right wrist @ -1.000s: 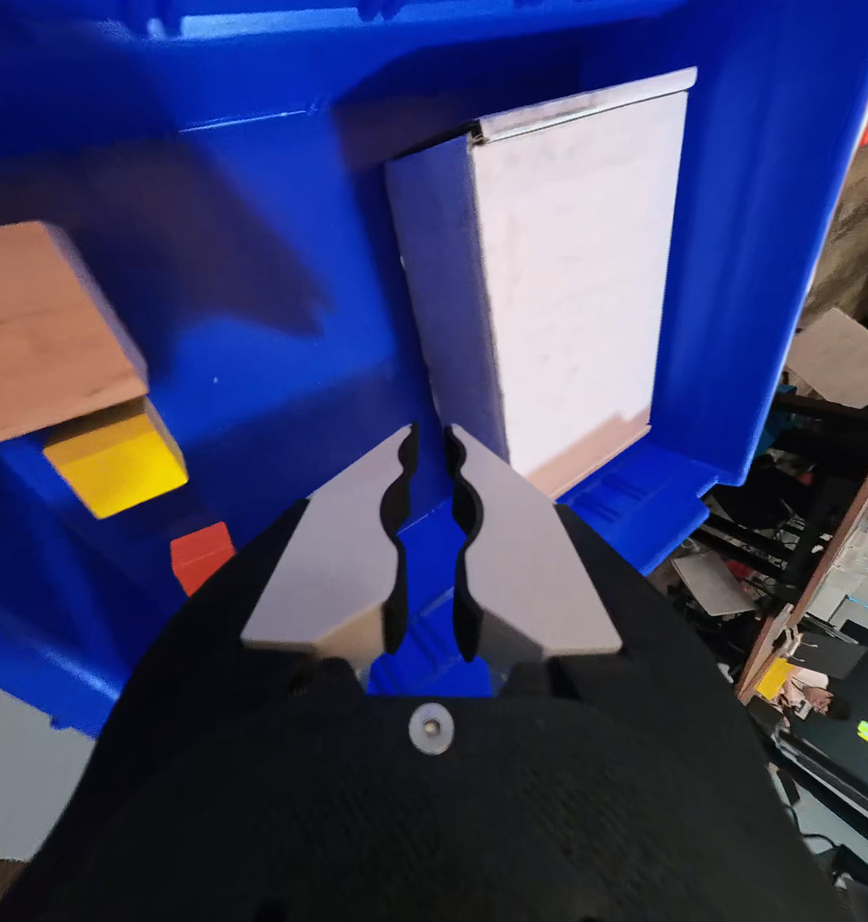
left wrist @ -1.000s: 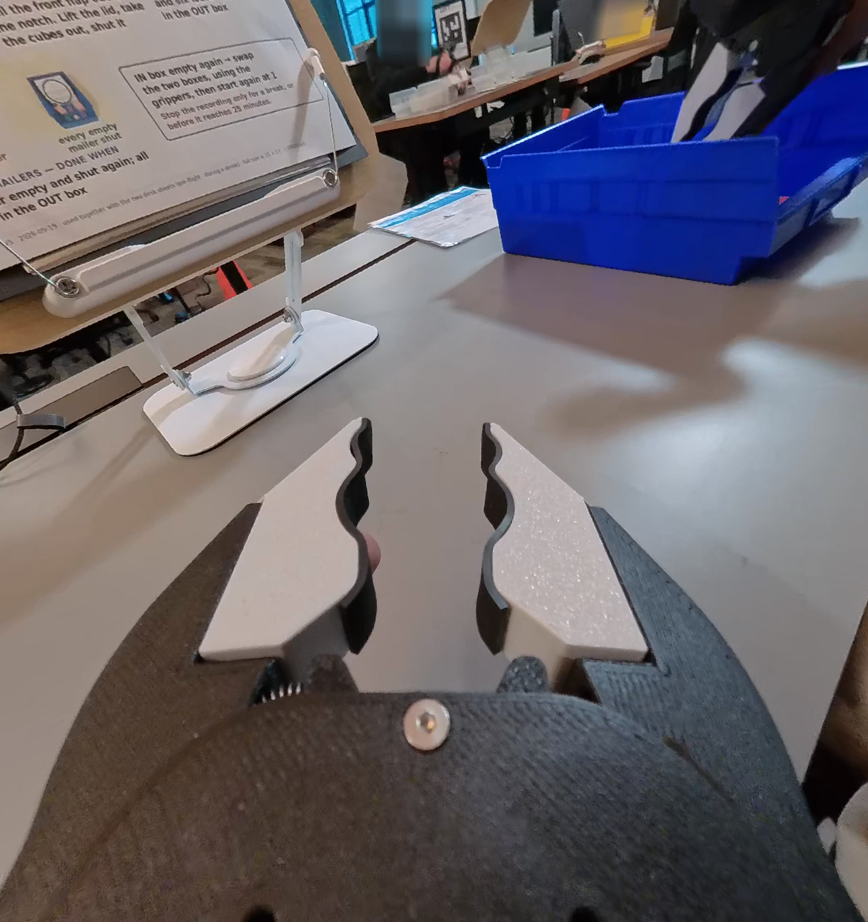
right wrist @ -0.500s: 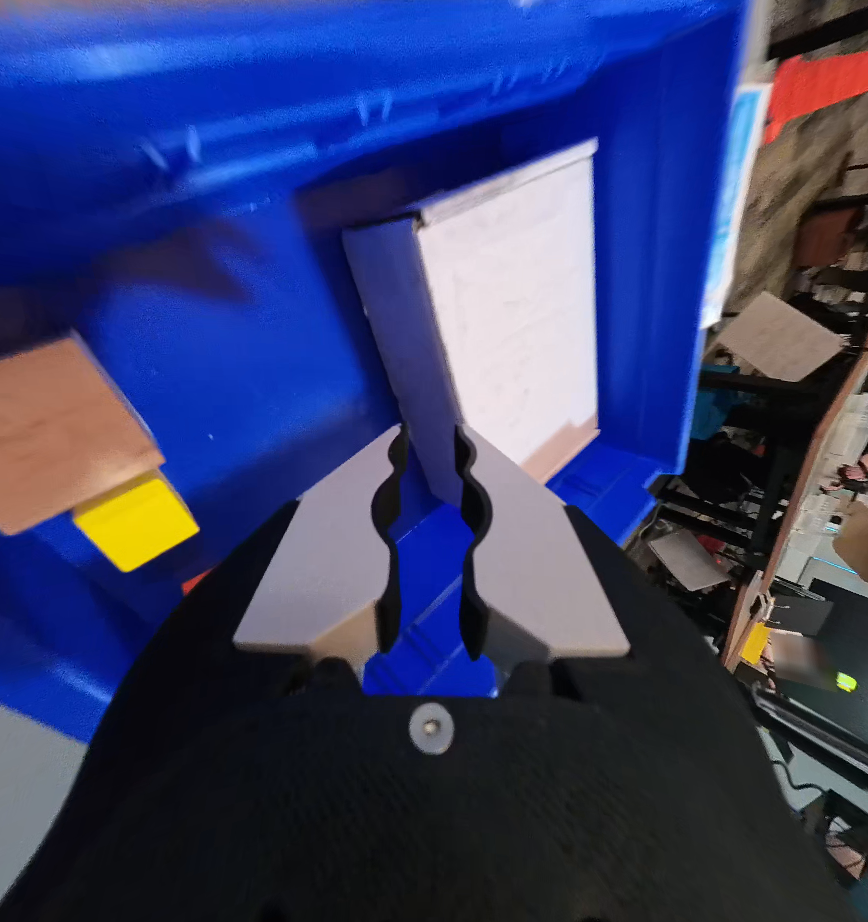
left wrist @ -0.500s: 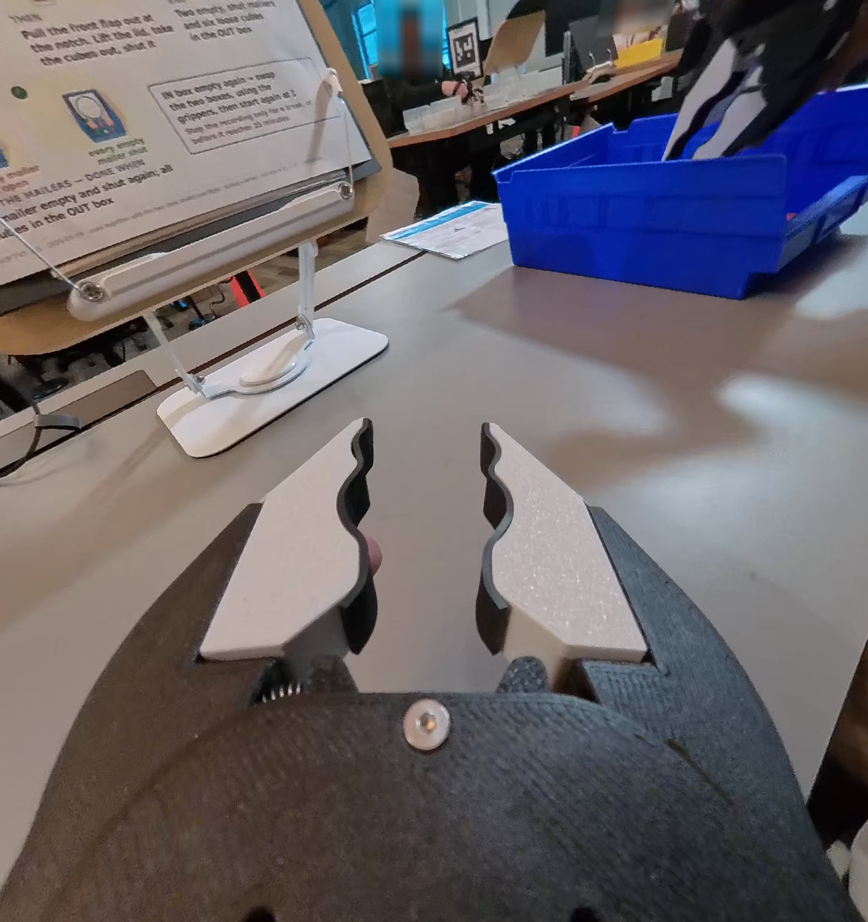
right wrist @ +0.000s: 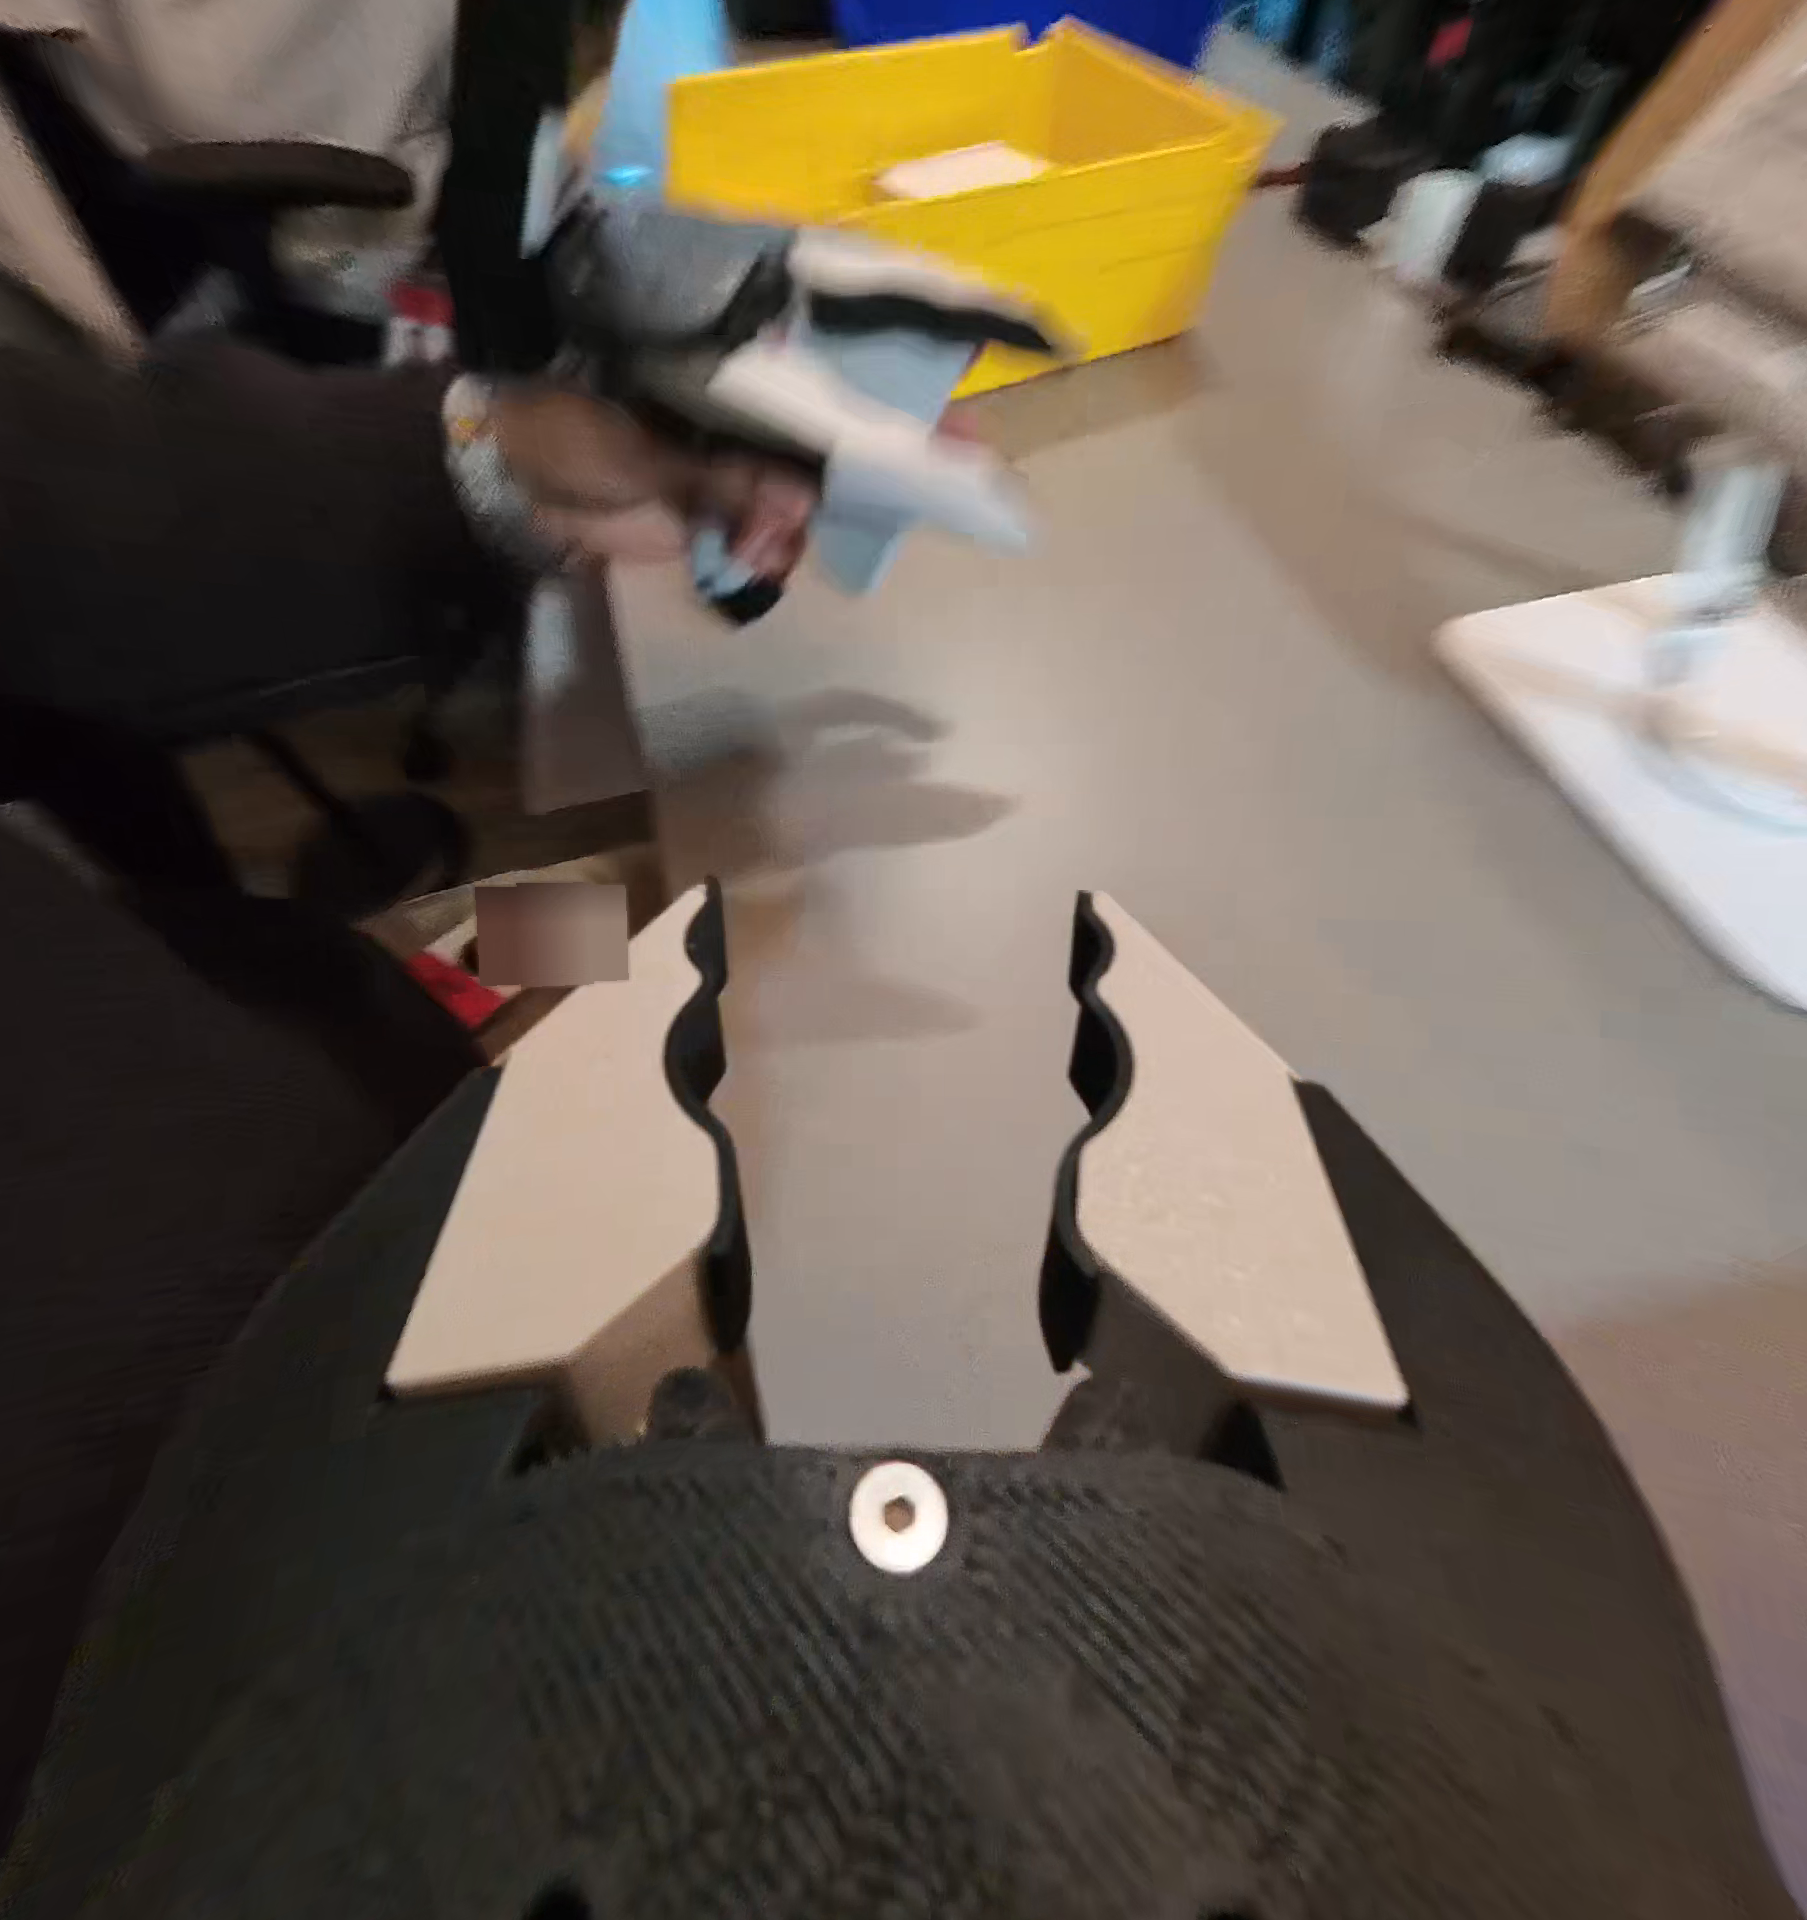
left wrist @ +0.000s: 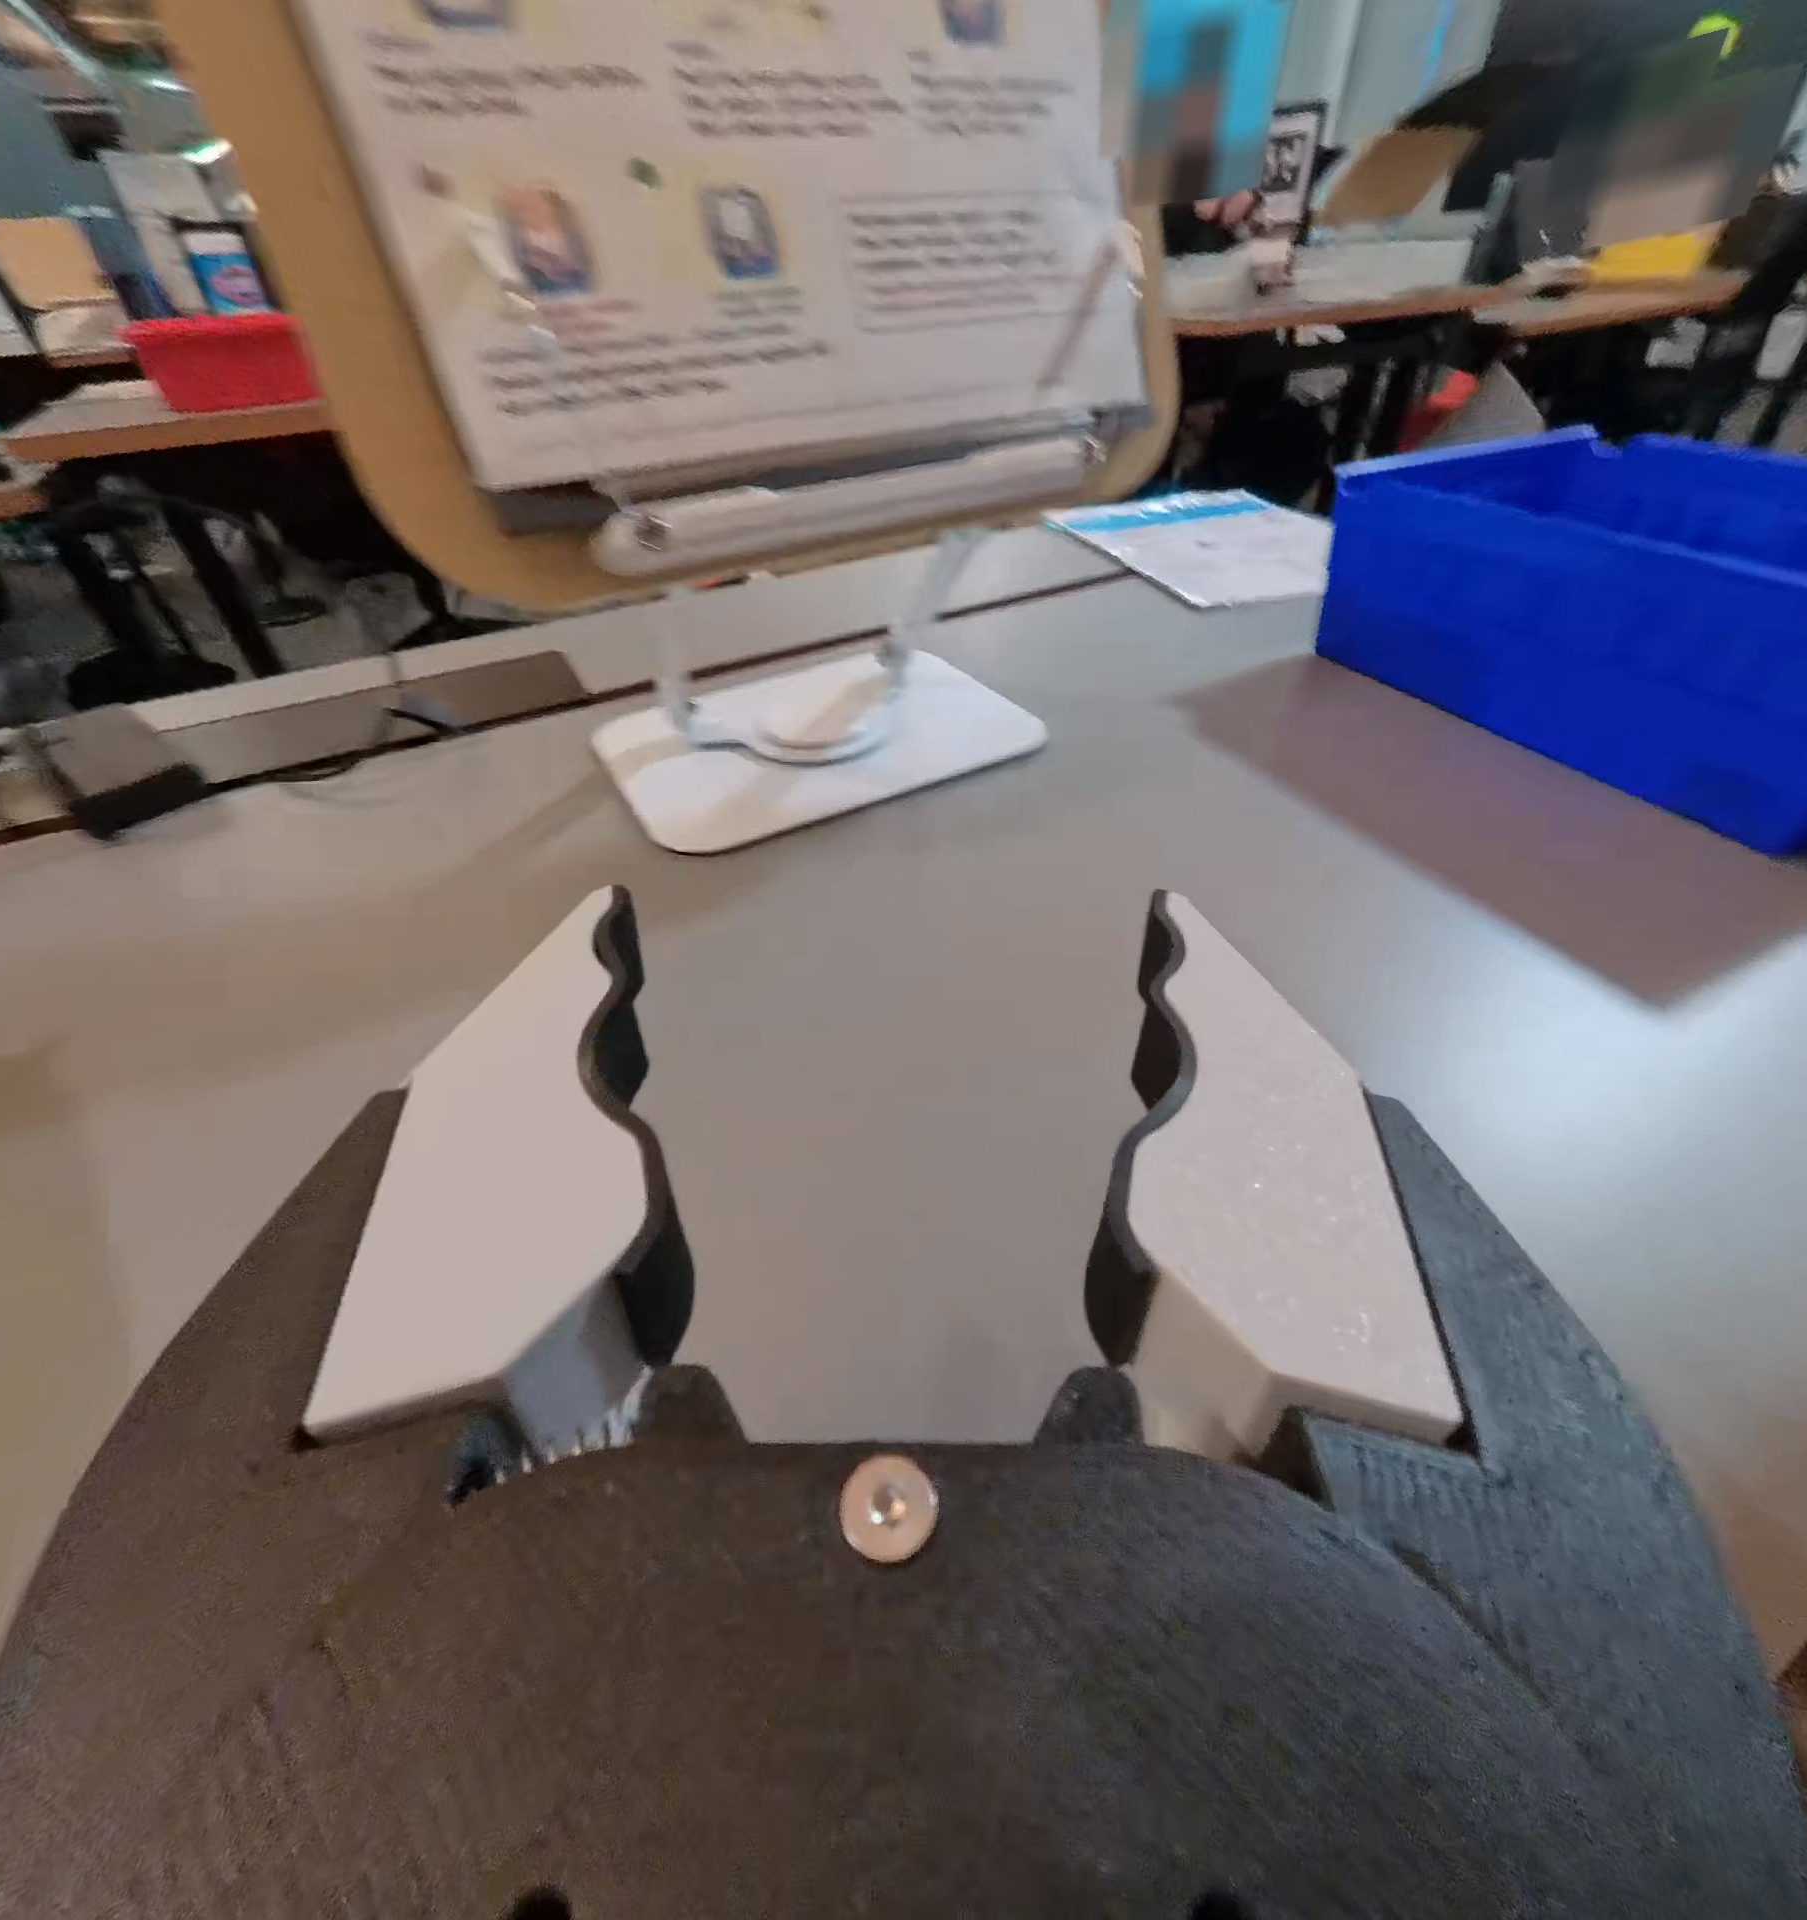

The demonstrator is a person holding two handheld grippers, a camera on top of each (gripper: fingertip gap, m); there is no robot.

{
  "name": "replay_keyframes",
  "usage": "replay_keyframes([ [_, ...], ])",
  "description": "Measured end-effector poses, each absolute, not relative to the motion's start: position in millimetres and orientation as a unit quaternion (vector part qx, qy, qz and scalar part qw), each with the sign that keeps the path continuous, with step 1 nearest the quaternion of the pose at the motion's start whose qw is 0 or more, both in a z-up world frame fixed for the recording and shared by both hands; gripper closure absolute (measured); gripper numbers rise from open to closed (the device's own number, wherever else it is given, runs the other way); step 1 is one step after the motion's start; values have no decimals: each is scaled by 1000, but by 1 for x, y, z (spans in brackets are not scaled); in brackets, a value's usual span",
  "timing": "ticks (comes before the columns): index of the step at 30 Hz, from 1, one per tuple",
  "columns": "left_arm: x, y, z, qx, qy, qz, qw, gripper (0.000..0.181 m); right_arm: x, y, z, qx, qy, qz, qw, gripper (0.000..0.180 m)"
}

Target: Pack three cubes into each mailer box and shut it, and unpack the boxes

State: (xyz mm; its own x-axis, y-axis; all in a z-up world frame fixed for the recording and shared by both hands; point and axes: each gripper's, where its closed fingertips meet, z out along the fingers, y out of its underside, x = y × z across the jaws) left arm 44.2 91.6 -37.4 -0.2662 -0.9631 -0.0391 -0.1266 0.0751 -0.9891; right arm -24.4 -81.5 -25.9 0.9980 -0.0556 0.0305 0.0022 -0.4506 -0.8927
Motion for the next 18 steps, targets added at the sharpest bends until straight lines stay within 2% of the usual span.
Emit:
replay_keyframes([
  [4, 31, 185, -12, -474, 622, -451, 430, 74, -64, -55, -72, -858, 8, 47, 511, 116],
  [7, 23, 290, -10, -484, 687, -295, 455, 52, -78, -45, -84, -850, 18, 91, 519, 120],
  [9, 24, 362, -8, -475, 736, -177, 448, 50, -78, -40, -93, -850, 30, 106, 515, 123],
  [11, 28, 419, -14, -464, 783, -97, 403, 54, -72, -34, -101, -851, 49, 115, 510, 126],
  [13, 35, 452, -31, -455, 829, -65, 319, 70, -65, -24, -105, -847, 71, 132, 510, 127],
  [18, 70, 494, -82, -407, 892, 12, 197, 52, -47, 2, -107, -841, 113, 155, 505, 128],
])
